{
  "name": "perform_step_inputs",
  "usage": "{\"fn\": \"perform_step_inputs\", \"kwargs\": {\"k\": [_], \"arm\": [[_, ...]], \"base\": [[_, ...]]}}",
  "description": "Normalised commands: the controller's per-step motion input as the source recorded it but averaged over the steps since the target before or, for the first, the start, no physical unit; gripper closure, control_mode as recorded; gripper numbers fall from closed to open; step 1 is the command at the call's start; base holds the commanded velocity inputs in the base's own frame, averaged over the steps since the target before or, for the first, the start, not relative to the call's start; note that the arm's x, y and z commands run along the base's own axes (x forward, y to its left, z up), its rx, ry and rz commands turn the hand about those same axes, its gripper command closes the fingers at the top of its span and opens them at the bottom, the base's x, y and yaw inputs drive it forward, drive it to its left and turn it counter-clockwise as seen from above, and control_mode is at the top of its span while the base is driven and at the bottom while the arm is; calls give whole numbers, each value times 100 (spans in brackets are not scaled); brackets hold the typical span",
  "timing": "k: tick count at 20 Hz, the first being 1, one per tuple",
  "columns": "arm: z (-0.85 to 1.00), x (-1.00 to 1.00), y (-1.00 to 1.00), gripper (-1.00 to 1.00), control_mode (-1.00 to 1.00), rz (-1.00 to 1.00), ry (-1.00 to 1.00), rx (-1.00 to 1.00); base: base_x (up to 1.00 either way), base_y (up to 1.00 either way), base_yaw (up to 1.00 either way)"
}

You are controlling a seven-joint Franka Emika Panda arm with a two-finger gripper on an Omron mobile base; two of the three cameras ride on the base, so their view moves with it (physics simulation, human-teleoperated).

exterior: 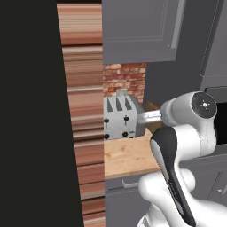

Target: Start the toaster. Once the lever pops up, take the bread to the plate on the dining counter.

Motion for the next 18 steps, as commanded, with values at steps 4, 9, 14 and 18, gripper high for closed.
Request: {"fn": "perform_step_inputs", "kwargs": {"k": [4,9,14,18], "arm": [[-3,-15,0,100,-100,0,3,0],[-2,-13,0,100,-100,0,0,0],[-1,-3,0,100,100,0,0,0],[0,0,0,100,100,0,0,0]], "base": [[0,0,0],[0,0,0],[-35,-1,0],[-96,-16,0]]}}
